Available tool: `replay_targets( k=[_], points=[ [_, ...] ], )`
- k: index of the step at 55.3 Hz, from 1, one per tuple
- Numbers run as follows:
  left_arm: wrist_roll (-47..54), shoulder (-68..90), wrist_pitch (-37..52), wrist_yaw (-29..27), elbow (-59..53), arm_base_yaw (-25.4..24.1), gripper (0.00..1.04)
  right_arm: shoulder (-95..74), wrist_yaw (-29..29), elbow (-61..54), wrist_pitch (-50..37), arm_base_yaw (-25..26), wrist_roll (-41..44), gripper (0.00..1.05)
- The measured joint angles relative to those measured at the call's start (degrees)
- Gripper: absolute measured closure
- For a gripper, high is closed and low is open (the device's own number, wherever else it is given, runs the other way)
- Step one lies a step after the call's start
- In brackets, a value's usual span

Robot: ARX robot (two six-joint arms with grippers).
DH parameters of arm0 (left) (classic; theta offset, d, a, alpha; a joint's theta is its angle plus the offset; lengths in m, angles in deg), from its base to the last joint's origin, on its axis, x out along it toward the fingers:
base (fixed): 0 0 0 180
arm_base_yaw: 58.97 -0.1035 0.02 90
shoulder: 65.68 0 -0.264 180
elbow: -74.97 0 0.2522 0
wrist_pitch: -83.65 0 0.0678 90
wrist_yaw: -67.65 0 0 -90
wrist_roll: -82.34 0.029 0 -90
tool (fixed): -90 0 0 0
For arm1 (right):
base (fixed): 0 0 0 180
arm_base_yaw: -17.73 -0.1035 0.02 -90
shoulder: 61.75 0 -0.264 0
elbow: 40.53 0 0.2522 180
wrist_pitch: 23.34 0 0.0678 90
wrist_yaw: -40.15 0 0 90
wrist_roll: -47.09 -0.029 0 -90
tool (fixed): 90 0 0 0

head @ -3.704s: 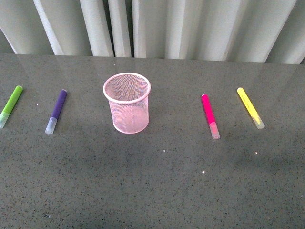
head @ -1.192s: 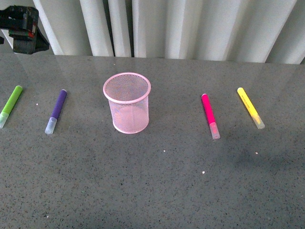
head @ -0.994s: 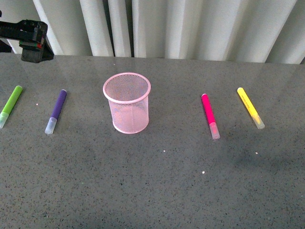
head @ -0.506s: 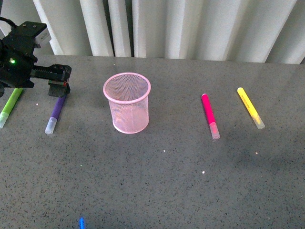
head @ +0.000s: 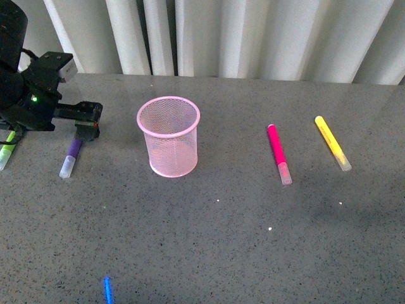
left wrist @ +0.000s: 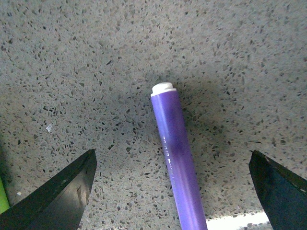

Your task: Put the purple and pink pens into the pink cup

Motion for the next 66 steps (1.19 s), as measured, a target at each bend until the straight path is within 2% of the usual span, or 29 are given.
replay_targets(
  k=[52, 57, 66],
  points=[
    [-0.22, 5.84, -2.54, -0.68, 7.61, -0.37, 0.07, 0.00, 0.00, 0.00, 0.00, 0.00, 0.00, 0.07],
    [0.13, 5.86, -3.17, -0.55, 7.72, -0.37, 0.19, 0.00, -0.02, 0.00, 0.00, 0.00, 0.00, 0.07],
    [-0.11, 5.95, -4.52, -1.05, 8.09, -0.33, 0.52, 0.00, -0.02, 0.00, 0.00, 0.00, 0.00, 0.07]
  ],
)
